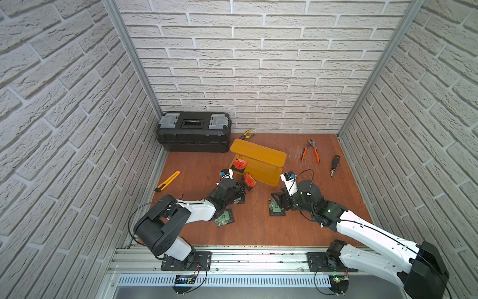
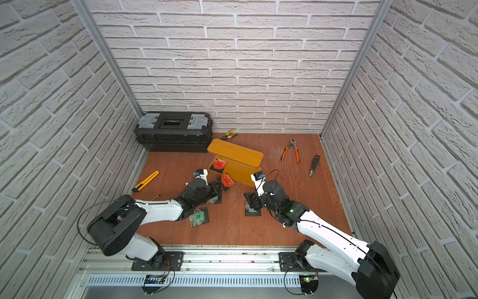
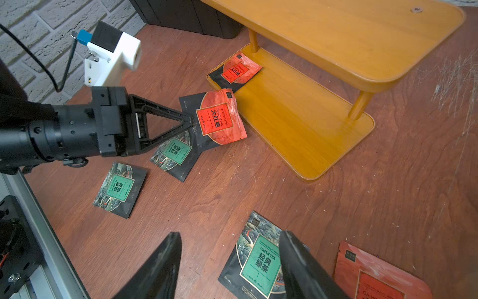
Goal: Place the tea bags on the shelf by color
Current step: Place the tea bag on the shelf.
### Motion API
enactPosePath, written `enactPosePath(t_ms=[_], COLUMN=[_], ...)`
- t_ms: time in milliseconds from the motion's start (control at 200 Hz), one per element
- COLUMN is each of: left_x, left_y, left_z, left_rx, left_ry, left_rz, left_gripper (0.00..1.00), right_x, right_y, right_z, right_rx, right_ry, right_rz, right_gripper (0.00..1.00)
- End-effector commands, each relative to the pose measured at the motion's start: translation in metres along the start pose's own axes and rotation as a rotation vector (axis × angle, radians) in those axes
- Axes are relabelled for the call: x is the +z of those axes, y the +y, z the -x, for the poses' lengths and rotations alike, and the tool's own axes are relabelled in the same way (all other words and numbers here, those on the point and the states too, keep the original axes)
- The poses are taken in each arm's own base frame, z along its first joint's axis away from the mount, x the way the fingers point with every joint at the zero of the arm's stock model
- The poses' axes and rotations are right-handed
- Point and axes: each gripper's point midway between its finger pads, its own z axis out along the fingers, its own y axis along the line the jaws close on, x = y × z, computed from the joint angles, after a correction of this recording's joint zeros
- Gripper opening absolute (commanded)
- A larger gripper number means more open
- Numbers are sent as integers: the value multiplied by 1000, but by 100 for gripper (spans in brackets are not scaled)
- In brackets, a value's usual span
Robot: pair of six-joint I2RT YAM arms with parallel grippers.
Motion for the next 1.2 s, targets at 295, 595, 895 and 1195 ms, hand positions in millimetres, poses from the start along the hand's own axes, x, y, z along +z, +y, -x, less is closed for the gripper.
enactPosePath(t_ms=[295,595,895,1195], left_x=[28,40,57,71], left_y=[-31,-27,-7,-1], left_z=[33,34,31,33], left_rx=[-27,-45,-134,-212], left_ry=[-75,-75,-96,-125], left_rz=[-110,-79,-18,-7], left_gripper=[0,0,0,0], right_x=[-4,-5,-6,-8], right_y=[-1,-1,-2,-3], right_z=[7,8,8,8], right_rx=[-15,-14,-17,-17], right_ry=[-41,-43,-45,-52], right_rz=[-13,-11,-13,-19], right_gripper=[65,65,65,66])
